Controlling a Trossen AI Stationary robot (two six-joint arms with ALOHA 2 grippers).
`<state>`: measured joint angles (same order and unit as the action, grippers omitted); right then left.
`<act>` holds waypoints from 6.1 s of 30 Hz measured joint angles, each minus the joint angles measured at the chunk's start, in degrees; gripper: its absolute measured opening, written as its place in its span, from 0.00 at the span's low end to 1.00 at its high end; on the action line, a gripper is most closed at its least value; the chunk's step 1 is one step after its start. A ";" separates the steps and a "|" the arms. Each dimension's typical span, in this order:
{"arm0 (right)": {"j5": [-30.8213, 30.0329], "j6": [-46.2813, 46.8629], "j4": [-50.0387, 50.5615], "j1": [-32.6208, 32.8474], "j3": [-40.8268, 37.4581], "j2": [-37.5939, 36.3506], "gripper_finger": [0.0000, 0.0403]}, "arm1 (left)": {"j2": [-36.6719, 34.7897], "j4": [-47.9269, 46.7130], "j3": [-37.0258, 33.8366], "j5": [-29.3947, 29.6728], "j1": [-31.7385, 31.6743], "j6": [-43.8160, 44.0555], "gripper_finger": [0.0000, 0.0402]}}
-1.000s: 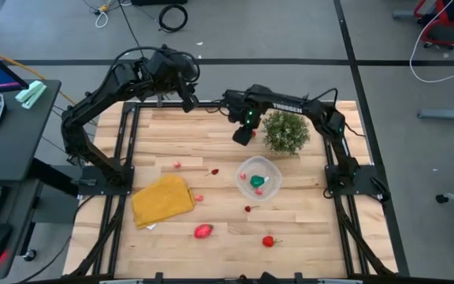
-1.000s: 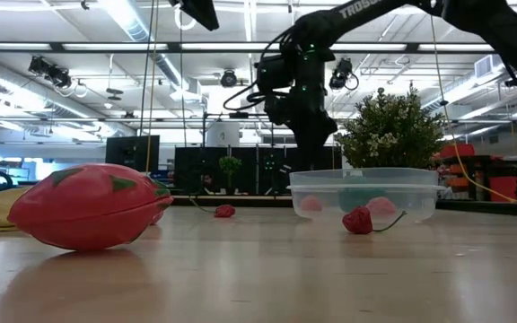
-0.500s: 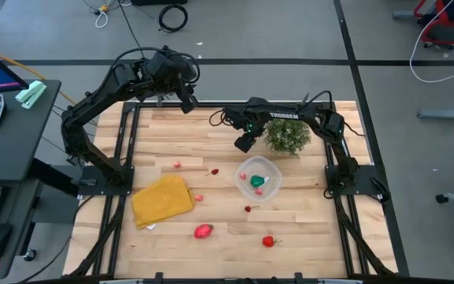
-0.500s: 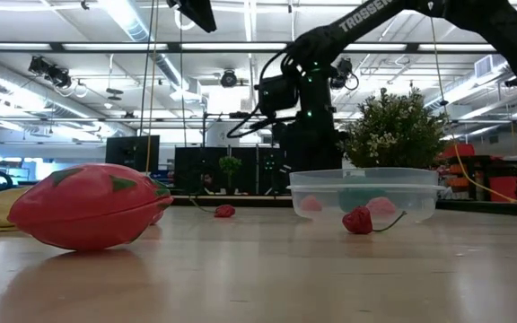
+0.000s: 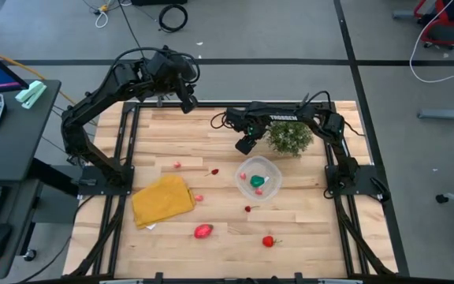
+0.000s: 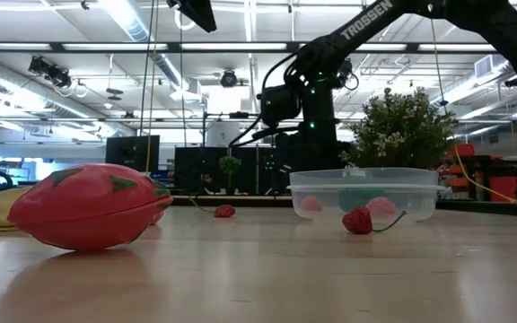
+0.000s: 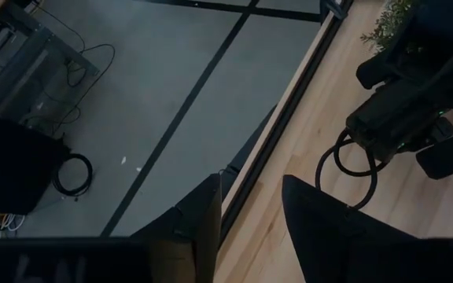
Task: Pick and placing Produce into tupperware
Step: Put the strawberry into the transparent bin, then put the peach into the transparent bin
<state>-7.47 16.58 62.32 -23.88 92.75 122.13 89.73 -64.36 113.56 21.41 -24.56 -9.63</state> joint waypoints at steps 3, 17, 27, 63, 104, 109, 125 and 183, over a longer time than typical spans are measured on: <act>-0.59 0.04 -0.04 0.00 -0.02 0.00 0.39 | 0.00 0.02 0.00 0.00 0.00 -0.02 0.35; -2.78 -0.20 -0.26 0.00 -0.02 0.00 0.22 | 0.00 0.02 0.00 -0.01 0.00 -0.07 0.35; -3.12 -3.52 -0.77 0.46 -0.02 0.00 0.02 | 0.00 0.00 0.00 -0.01 0.00 -0.11 0.36; -10.04 29.80 2.91 38.03 -19.48 -19.87 0.02 | 0.00 -1.07 0.00 -0.01 -0.02 0.08 0.35; -19.69 11.21 -1.66 33.06 -23.08 -19.89 0.30 | -0.20 -15.73 -7.29 -0.06 8.14 15.50 0.33; -24.99 11.21 -4.04 31.21 -23.08 -19.89 0.30 | -0.26 -14.65 -20.30 -0.23 15.68 24.08 0.34; -27.38 10.32 -6.91 33.60 -23.08 -19.87 0.30 | -0.26 8.37 -56.78 -0.64 28.04 46.74 0.35; -19.51 19.88 -6.12 41.23 -23.08 -28.08 0.30 | 0.07 30.28 -64.43 0.89 23.49 41.74 0.04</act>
<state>-26.98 36.46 56.20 17.35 69.67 94.05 89.80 -34.08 49.12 22.31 -1.07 32.11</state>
